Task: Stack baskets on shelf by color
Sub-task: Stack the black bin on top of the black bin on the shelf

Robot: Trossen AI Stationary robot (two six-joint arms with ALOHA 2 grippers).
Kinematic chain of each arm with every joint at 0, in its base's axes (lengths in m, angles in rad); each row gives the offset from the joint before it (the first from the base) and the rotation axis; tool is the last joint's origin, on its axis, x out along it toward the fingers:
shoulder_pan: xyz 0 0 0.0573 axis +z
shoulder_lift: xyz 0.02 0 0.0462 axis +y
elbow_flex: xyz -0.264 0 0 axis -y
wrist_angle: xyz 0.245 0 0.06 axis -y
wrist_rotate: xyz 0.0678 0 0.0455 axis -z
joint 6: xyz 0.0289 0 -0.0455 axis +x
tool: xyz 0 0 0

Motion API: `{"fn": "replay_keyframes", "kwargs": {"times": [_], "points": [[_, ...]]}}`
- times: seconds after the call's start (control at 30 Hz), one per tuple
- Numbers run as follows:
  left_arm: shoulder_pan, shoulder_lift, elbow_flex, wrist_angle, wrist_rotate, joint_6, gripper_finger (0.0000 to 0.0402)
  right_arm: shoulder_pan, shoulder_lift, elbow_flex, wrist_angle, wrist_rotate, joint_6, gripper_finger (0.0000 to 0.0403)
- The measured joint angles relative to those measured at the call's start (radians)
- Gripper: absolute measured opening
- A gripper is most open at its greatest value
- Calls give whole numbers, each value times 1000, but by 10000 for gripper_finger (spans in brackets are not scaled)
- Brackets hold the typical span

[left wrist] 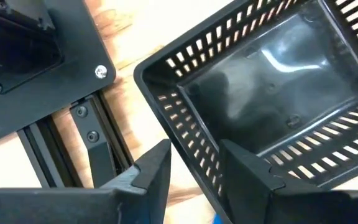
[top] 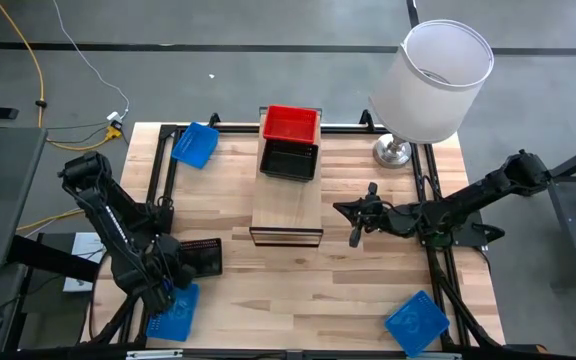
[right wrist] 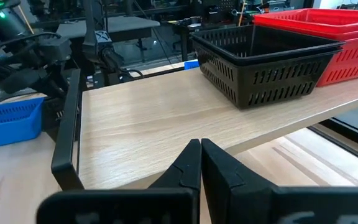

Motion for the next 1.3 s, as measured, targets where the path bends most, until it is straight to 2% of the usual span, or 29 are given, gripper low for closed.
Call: {"fn": "replay_keyframes", "kwargs": {"times": [0.2, 0.5, 0.73, 0.8, 0.9, 1.07, 1.3], "points": [[0, 0, -2, -26, 4, -27, 129, 0, 0, 0, -1, -24, 1, 0], [0, 0, -140, 151, 60, -63, 129, 0, 0, 0, -2, -36, 0, 0], [0, 0, -148, 161, 52, -54, 128, 0, 0, 0, -2, -36, 0, 0], [0, 0, -148, 161, 50, -42, 119, 0, 0, 0, -2, -36, 1, 0], [0, -4, -148, 153, 41, -16, 85, 0, 0, 0, -2, -36, 0, 0], [0, -43, -120, 50, -46, -19, 10, 0, 0, 0, -2, -35, 0, 0], [1, -128, 7, -253, -247, -74, 3, 0, 0, 0, -2, -25, 0, 0]]}}
